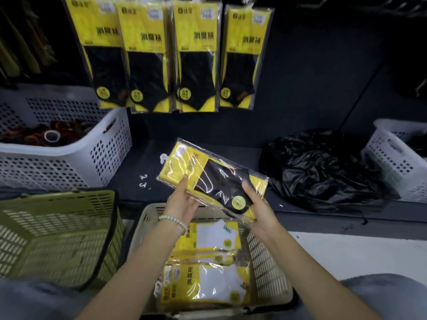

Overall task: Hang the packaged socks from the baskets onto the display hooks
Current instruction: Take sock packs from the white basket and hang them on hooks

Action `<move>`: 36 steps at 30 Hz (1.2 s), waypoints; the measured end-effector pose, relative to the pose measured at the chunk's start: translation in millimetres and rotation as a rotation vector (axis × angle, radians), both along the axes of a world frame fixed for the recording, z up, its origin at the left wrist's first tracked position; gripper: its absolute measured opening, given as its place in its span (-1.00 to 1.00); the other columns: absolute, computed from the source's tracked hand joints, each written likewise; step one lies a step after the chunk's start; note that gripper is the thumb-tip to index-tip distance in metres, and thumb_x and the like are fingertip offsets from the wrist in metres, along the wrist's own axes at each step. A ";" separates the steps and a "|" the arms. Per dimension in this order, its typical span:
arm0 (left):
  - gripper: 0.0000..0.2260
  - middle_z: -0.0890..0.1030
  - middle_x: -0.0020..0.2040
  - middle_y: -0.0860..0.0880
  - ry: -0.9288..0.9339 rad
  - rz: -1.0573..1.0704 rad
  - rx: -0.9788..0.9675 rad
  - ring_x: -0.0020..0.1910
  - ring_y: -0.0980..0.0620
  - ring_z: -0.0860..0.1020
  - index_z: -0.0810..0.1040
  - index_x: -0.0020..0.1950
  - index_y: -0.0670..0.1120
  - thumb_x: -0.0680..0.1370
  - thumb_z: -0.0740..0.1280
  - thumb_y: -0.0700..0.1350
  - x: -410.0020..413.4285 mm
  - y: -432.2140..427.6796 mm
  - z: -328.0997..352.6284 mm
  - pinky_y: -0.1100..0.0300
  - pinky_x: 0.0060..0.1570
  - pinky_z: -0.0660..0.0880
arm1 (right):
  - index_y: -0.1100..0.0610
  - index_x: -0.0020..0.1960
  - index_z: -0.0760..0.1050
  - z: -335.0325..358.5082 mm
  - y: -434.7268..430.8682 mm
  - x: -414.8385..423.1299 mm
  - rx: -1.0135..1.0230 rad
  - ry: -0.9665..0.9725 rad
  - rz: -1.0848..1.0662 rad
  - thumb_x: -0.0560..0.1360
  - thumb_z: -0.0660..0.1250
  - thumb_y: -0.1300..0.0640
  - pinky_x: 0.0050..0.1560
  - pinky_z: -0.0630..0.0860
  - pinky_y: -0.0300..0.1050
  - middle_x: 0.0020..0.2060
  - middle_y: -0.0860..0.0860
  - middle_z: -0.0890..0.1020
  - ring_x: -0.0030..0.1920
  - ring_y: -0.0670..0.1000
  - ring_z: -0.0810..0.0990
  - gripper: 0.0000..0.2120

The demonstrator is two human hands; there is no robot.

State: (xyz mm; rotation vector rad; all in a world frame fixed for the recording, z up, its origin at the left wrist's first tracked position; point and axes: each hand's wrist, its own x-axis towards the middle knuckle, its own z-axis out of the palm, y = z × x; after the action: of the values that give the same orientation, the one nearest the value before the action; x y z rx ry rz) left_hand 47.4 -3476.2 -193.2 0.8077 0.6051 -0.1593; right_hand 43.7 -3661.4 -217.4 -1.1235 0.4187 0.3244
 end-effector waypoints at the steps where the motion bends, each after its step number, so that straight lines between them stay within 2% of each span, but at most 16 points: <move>1: -0.51 0.55 0.16 -0.07 -0.047 0.029 0.067 0.16 0.01 0.54 0.34 0.39 -0.13 0.53 0.31 0.04 8.2 -8.5 12.6 0.14 0.04 0.54 | -0.01 0.29 0.46 8.9 3.3 3.9 0.001 0.000 -0.013 0.16 0.59 -0.19 -0.01 0.62 0.11 0.06 -0.02 0.69 0.06 0.04 0.67 -0.23; 2: -0.57 0.60 0.00 -0.02 -0.085 0.072 0.146 -0.02 0.07 0.60 0.40 0.33 -0.13 0.52 0.33 0.01 13.3 -14.7 24.5 0.18 -0.06 0.55 | -0.03 0.32 0.42 16.7 4.8 8.0 -0.022 -0.017 -0.018 0.13 0.59 -0.25 0.06 0.59 0.12 0.12 -0.02 0.66 0.12 0.06 0.64 -0.17; 3: -0.64 0.59 -0.06 -0.01 -0.116 0.105 0.206 -0.08 0.08 0.59 0.46 0.26 -0.11 0.51 0.35 0.00 17.4 -17.2 35.1 0.17 -0.03 0.55 | -0.03 0.32 0.43 24.2 4.8 12.6 -0.083 -0.052 -0.015 0.08 0.58 -0.30 0.18 0.53 0.14 0.17 -0.02 0.63 0.17 0.07 0.60 -0.11; 4: -0.74 0.60 -0.01 0.01 -0.163 0.115 0.264 -0.01 0.05 0.59 0.50 0.16 -0.06 0.51 0.35 -0.02 22.4 -17.4 45.6 0.12 0.03 0.53 | -0.02 0.29 0.45 32.7 2.7 17.8 -0.172 -0.108 -0.015 0.05 0.58 -0.33 0.26 0.48 0.12 0.17 -0.02 0.62 0.18 0.06 0.59 -0.11; 6: -0.92 0.60 0.05 0.08 -0.276 0.094 0.414 0.08 0.06 0.56 0.51 -0.02 0.09 0.51 0.35 -0.02 32.7 -11.7 69.1 0.08 0.13 0.48 | 0.02 0.28 0.42 55.0 -5.1 30.9 -0.355 -0.222 -0.018 0.18 0.55 -0.25 0.29 0.44 0.01 0.20 0.00 0.57 0.20 0.03 0.55 -0.24; 8: -0.95 0.58 -0.05 0.23 -0.398 0.057 0.559 -0.05 0.26 0.54 0.50 -0.06 0.14 0.51 0.34 0.00 43.6 -5.7 92.1 0.18 0.13 0.44 | 0.05 0.39 0.30 78.9 -12.5 48.1 -0.406 -0.322 -0.015 0.36 0.50 -0.08 0.27 0.40 -0.12 0.29 0.02 0.47 0.25 0.00 0.48 -0.30; 9: -0.94 0.56 -0.10 0.28 -0.454 0.038 0.605 -0.13 0.35 0.54 0.50 -0.06 0.15 0.51 0.34 0.00 47.0 -3.9 103.7 0.29 0.04 0.45 | 0.06 0.42 0.27 92.3 -14.1 56.3 -0.431 -0.379 0.003 0.39 0.48 -0.04 0.25 0.40 -0.15 0.29 0.01 0.45 0.26 -0.01 0.46 -0.31; 12: -0.89 0.55 -0.10 0.29 -0.608 -0.062 0.745 -0.23 0.51 0.51 0.49 0.01 0.13 0.51 0.34 -0.02 58.9 -4.3 129.6 0.58 -0.31 0.39 | 0.09 0.35 0.43 133.9 -7.9 73.7 -0.503 -0.566 0.061 0.43 0.45 -0.02 0.05 0.49 -0.35 0.23 -0.04 0.53 0.22 -0.07 0.51 -0.47; 14: -0.83 0.56 -0.07 0.27 -0.707 -0.118 0.805 -0.18 0.48 0.53 0.50 0.09 0.07 0.50 0.36 -0.05 66.3 -6.4 143.0 0.60 -0.28 0.39 | 0.11 0.25 0.51 161.8 0.7 81.7 -0.492 -0.675 0.027 0.46 0.43 0.02 -0.07 0.49 -0.45 0.13 -0.06 0.59 0.15 -0.12 0.56 -0.60; 18: -0.75 0.61 -0.02 0.20 -0.778 -0.153 0.825 -0.08 0.34 0.58 0.52 0.14 0.02 0.47 0.39 -0.06 79.2 -9.2 161.3 0.52 -0.19 0.45 | 0.01 0.02 0.55 200.6 10.1 92.8 -0.471 -0.783 -0.024 0.46 0.42 0.02 -0.12 0.51 -0.41 -0.05 -0.07 0.64 -0.03 -0.12 0.61 -0.84; 22: -0.72 0.62 -0.03 0.17 -0.762 -0.123 0.865 -0.08 0.28 0.59 0.51 0.08 0.07 0.41 0.44 0.02 90.3 -13.3 170.7 0.48 -0.25 0.47 | 0.10 -0.05 0.57 209.9 11.2 101.9 -0.396 -0.774 -0.057 0.39 0.48 0.02 -0.04 0.59 -0.24 -0.12 -0.02 0.69 -0.07 -0.07 0.66 -0.79; 24: -0.66 0.62 -0.03 0.16 -0.751 -0.126 0.860 -0.09 0.30 0.58 0.50 0.10 0.07 0.37 0.45 0.07 94.0 -15.8 175.3 0.47 -0.27 0.48 | 0.12 -0.08 0.57 211.6 10.0 105.4 -0.351 -0.775 -0.067 0.37 0.48 0.02 -0.09 0.59 -0.25 -0.16 -0.03 0.70 -0.11 -0.07 0.67 -0.78; 28: -0.64 0.64 -0.09 0.19 -0.777 -0.167 0.846 -0.13 0.33 0.59 0.52 0.04 0.11 0.33 0.33 0.23 101.7 -15.1 182.6 0.48 -0.25 0.46 | 0.17 0.00 0.59 214.1 5.6 112.7 -0.287 -0.764 -0.066 0.43 0.44 0.08 -0.10 0.61 -0.24 -0.10 0.02 0.72 -0.07 -0.03 0.69 -0.79; 30: -0.62 0.62 -0.17 0.17 -0.790 -0.189 0.851 -0.18 0.20 0.59 0.54 -0.01 0.01 0.40 0.23 0.26 109.8 -11.7 184.6 0.42 -0.17 0.44 | 0.17 0.05 0.58 215.3 2.8 117.7 -0.249 -0.729 -0.075 0.46 0.41 0.10 -0.12 0.61 -0.23 -0.07 0.04 0.72 -0.06 0.00 0.70 -0.79; 33: -0.58 0.41 -0.29 0.01 -0.796 -0.143 0.928 -0.27 0.05 0.37 0.50 -0.05 -0.14 0.46 0.18 0.22 122.3 -4.0 185.4 0.29 -0.22 0.33 | 0.15 0.08 0.57 216.7 -4.2 127.7 -0.228 -0.670 -0.063 0.53 0.34 0.12 -0.08 0.62 -0.18 -0.06 0.06 0.71 -0.06 0.01 0.69 -0.83; 36: -0.67 0.35 -0.45 0.17 -0.811 -0.050 0.975 -0.44 0.23 0.31 0.40 -0.27 -0.08 0.50 0.18 0.16 131.2 5.1 190.2 0.42 -0.39 0.27 | 0.19 0.11 0.56 218.6 -13.2 140.5 -0.237 -0.623 -0.085 0.57 0.27 0.16 0.11 0.58 -0.04 -0.03 0.10 0.69 -0.02 0.05 0.66 -0.83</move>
State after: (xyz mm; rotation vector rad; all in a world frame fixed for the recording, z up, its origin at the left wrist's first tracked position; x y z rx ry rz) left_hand 178.5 -3471.1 -3.0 1.7013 -0.1635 0.4495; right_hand 184.1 -3674.6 1.3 -1.3645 -0.0515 -0.1613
